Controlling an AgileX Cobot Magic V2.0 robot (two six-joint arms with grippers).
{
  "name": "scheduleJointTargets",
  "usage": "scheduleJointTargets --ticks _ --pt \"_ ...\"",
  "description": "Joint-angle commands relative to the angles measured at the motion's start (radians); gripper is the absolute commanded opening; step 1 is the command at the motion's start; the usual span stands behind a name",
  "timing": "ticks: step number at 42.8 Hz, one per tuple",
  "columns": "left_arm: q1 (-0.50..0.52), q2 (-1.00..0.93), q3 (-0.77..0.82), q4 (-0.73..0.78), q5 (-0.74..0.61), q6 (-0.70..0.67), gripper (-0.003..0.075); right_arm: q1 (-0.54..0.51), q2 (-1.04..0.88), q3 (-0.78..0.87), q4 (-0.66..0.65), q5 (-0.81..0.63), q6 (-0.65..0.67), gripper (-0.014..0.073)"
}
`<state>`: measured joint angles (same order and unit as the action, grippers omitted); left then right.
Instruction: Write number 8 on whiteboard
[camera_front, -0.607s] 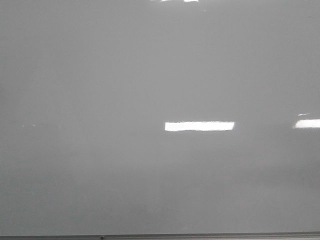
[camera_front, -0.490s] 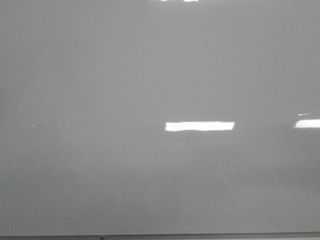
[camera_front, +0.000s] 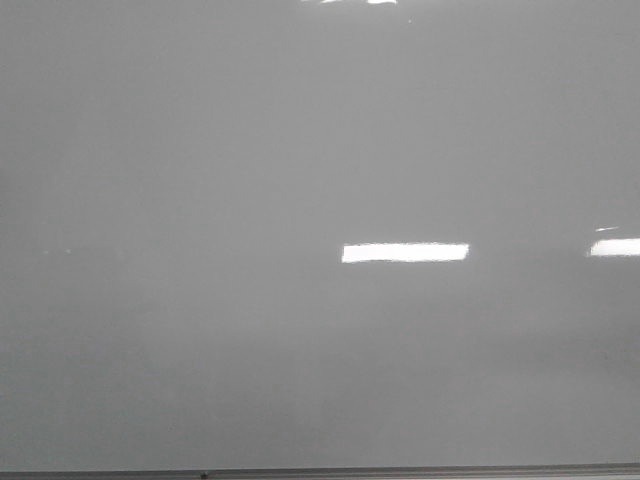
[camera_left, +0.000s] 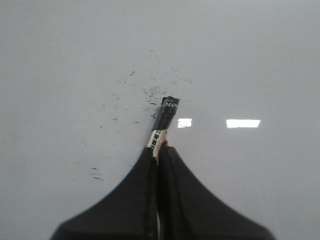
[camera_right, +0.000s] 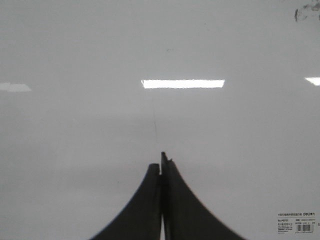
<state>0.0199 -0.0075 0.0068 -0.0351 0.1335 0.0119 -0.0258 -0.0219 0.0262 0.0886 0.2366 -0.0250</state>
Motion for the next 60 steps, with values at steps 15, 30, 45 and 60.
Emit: scheduleJointTargets --ticks 15,30,45,60 --pt "0.002 -0.011 0.013 -0.002 -0.086 -0.012 -0.0021 0.002 -0.006 -0.002 -0.013 -0.083 -0.004 -0.0069" --pt "0.002 -0.011 0.013 -0.002 -0.112 -0.012 -0.0021 0.002 -0.006 -0.002 -0.013 -0.095 -0.004 -0.0069" --pt "0.002 -0.011 -0.081 -0.112 -0.230 -0.012 -0.0021 0.002 -0.006 -0.159 -0.013 -0.117 -0.004 -0.0067" --pt "0.002 0.292 -0.376 -0.019 0.091 0.002 -0.0021 0.002 0.286 -0.491 -0.013 0.089 -0.004 -0.0067"
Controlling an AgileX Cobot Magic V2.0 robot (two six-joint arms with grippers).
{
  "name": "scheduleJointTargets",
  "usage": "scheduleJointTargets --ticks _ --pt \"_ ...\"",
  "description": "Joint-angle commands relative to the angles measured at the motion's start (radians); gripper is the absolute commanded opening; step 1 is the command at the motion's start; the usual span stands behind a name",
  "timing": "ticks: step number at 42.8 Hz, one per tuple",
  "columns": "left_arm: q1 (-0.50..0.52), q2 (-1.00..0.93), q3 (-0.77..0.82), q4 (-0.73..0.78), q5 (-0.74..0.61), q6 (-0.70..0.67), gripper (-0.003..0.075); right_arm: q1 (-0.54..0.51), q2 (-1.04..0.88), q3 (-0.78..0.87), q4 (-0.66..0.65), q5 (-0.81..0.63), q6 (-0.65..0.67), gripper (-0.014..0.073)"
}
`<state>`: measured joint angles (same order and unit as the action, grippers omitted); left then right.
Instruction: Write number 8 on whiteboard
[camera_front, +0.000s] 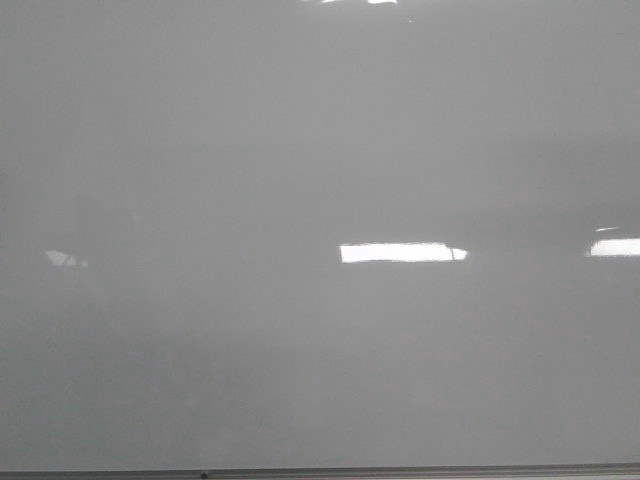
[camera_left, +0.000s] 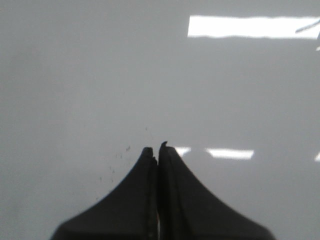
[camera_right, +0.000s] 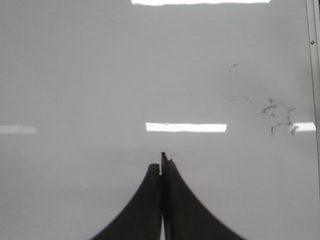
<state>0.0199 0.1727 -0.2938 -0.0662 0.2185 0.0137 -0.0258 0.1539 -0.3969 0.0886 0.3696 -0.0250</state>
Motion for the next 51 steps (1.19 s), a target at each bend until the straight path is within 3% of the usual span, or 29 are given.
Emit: scheduleJointTargets --ticks 1,9,12,17,22,25,28,37,51 --pt "0.002 0.138 -0.083 0.012 0.012 0.000 -0.0021 0.002 0.136 -0.079 -0.013 -0.044 -0.004 -0.0067" --pt "0.002 0.276 -0.113 0.012 0.012 0.000 -0.0017 0.002 0.258 -0.097 -0.013 -0.051 -0.004 -0.0067" --pt "0.002 0.289 -0.113 0.012 0.010 0.000 0.0034 0.002 0.266 -0.097 -0.013 -0.051 -0.004 -0.0036" --pt "0.002 0.288 -0.113 0.012 0.010 0.000 0.0283 0.002 0.266 -0.095 -0.013 -0.058 -0.004 0.0138" --pt "0.002 0.288 -0.113 0.012 0.010 0.000 0.0538 0.002 0.266 -0.095 -0.013 -0.058 -0.004 0.0393" --pt "0.002 0.288 -0.113 0.012 0.003 0.000 0.0599 0.002 0.266 -0.095 -0.013 -0.058 -0.004 0.0493" --pt "0.002 0.288 -0.113 0.008 -0.009 0.000 0.0603 0.002 0.266 -0.095 -0.013 -0.058 -0.004 0.0529" --pt "0.002 0.364 -0.136 0.012 0.054 0.071 0.0598 0.002 0.266 -0.095 -0.013 -0.052 -0.004 0.0528" --pt "0.002 0.828 -0.332 0.066 0.316 0.132 0.0597 0.002 0.266 -0.095 -0.013 -0.052 -0.004 0.0528"
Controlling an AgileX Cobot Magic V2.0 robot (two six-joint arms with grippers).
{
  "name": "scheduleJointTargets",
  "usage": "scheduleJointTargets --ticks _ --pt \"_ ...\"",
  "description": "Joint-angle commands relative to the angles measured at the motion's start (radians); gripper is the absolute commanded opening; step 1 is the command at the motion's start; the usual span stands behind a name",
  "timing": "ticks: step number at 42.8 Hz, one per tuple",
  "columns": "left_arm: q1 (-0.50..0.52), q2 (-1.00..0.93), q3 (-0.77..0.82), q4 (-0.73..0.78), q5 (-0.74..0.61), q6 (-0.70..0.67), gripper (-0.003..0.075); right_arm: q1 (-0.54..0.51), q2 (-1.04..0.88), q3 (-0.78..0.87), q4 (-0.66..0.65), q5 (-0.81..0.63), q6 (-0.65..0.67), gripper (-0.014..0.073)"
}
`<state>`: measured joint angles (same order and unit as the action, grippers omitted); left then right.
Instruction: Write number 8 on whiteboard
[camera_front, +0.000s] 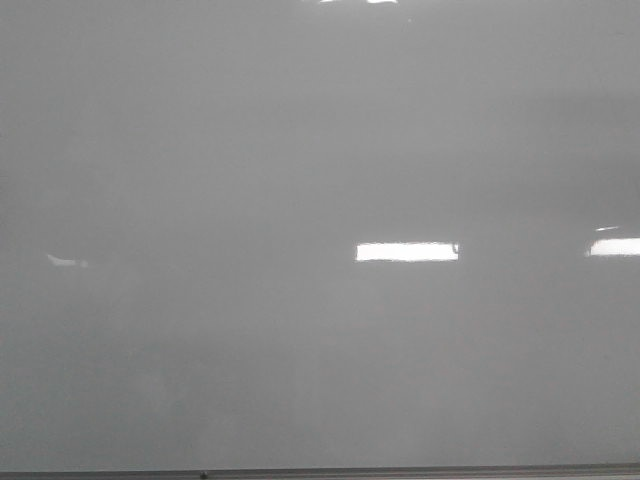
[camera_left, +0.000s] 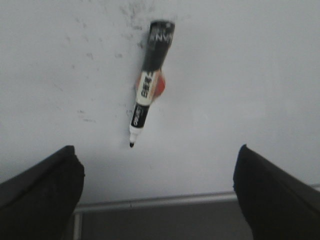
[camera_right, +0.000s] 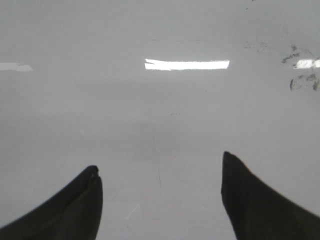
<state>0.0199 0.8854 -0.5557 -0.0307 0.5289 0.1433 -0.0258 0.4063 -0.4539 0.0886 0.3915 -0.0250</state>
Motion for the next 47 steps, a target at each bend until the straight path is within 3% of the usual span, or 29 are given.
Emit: scheduleJointTargets --ticks 1,9,23,32,39,47 --pt "0.002 0.135 -0.079 0.036 0.007 0.003 0.0597 0.002 0.013 -0.038 -0.013 -0.074 -0.004 0.0528" --pt "0.002 0.328 -0.134 0.114 -0.038 0.003 0.0597 0.002 0.013 -0.038 -0.013 -0.072 -0.004 0.0528" --pt "0.002 0.520 -0.136 0.198 -0.354 0.003 0.0597 0.002 0.013 -0.038 -0.013 -0.051 -0.004 0.0528" --pt "0.002 0.582 -0.136 0.223 -0.389 0.003 0.0592 0.002 0.013 -0.038 -0.013 -0.051 -0.004 0.0528" --pt "0.002 0.602 -0.136 0.238 -0.418 0.003 0.0470 0.002 0.013 -0.038 -0.013 -0.052 -0.004 0.0528" --pt "0.002 0.612 -0.136 0.238 -0.417 0.003 0.0216 0.002 0.013 -0.038 -0.013 -0.052 -0.004 0.0528"
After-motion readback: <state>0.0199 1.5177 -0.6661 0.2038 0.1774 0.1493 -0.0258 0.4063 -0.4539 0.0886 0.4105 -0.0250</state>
